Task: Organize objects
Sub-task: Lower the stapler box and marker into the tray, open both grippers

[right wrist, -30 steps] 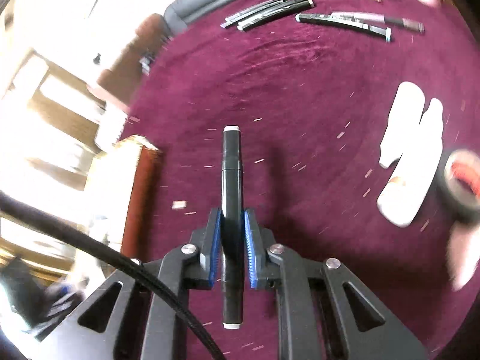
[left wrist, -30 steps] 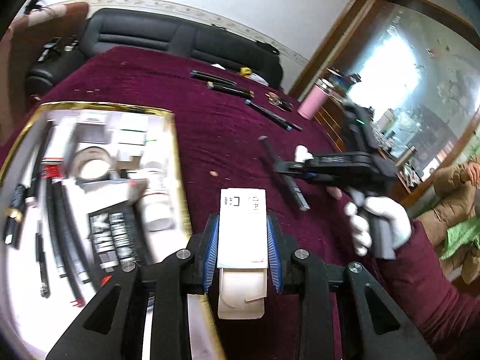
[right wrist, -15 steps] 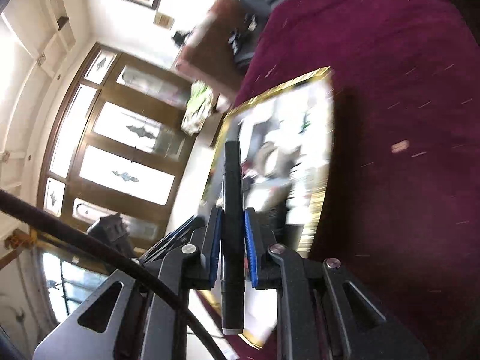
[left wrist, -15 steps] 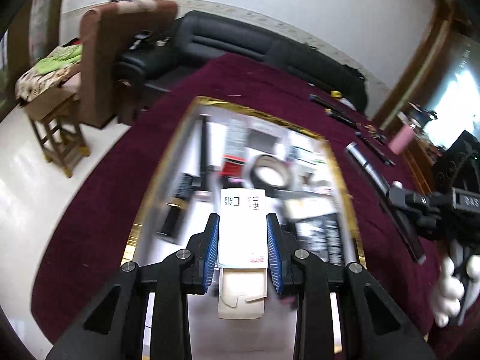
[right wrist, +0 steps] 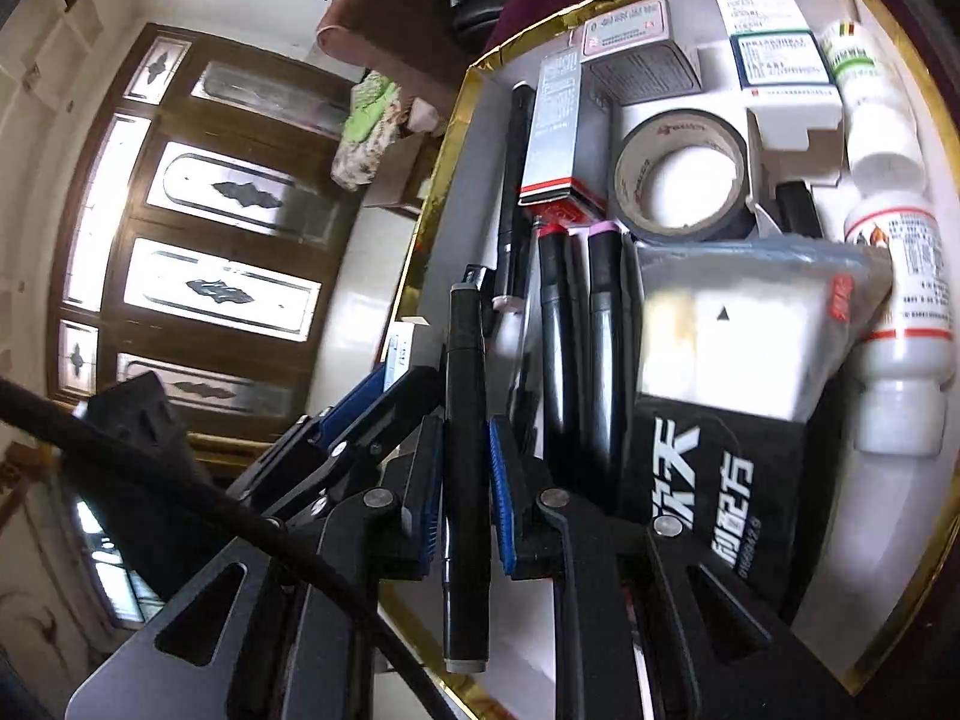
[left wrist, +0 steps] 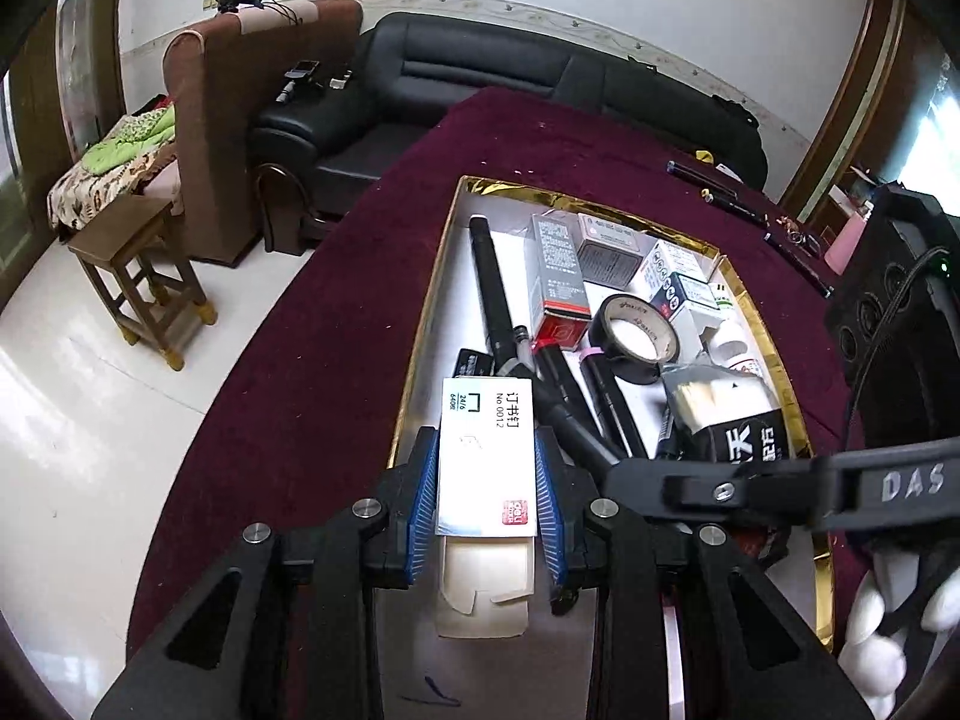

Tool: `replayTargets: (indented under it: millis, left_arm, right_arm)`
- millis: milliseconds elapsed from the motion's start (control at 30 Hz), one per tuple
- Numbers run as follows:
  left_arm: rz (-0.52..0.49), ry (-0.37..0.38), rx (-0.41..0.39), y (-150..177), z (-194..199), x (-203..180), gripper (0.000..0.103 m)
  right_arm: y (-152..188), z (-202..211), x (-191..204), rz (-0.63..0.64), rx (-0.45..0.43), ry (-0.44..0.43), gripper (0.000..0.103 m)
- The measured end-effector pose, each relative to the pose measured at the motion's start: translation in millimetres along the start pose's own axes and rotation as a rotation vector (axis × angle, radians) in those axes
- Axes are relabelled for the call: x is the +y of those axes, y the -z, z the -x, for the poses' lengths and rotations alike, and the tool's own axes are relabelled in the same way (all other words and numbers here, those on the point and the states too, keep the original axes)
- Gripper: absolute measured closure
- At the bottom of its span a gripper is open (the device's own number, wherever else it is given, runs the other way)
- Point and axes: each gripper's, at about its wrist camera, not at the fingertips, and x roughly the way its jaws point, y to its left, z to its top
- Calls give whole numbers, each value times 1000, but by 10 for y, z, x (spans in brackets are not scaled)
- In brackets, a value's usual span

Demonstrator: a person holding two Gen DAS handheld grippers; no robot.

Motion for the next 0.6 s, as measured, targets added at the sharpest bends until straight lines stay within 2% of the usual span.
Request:
replayTargets:
  millis: [133, 200, 267, 367, 467, 500, 600]
  left_arm:
    - [30, 38, 3, 5, 8, 38, 74]
    - [46, 63, -12, -3, 60, 54, 68]
    - [53, 59, -40, -19, 150, 59, 56]
    - [76, 73, -70, -46, 272, 78, 49]
    - [86, 77, -106, -58, 411, 78, 48]
    - [92, 84, -117, -56, 462, 65, 48]
    - [93, 134, -149, -40, 599, -12, 48]
  right_arm:
    - [0, 24, 7, -2, -19, 4, 77]
    - [9, 41, 35, 14, -27, 16, 73]
    - [8, 56, 49, 23, -31, 12, 71]
    - [10, 157, 46, 37, -53, -17, 69]
    - [0, 287, 53, 46, -87, -43, 66]
    - [12, 343, 35, 46, -99, -53, 61]
    - [58, 608, -54, 38, -160, -107, 58]
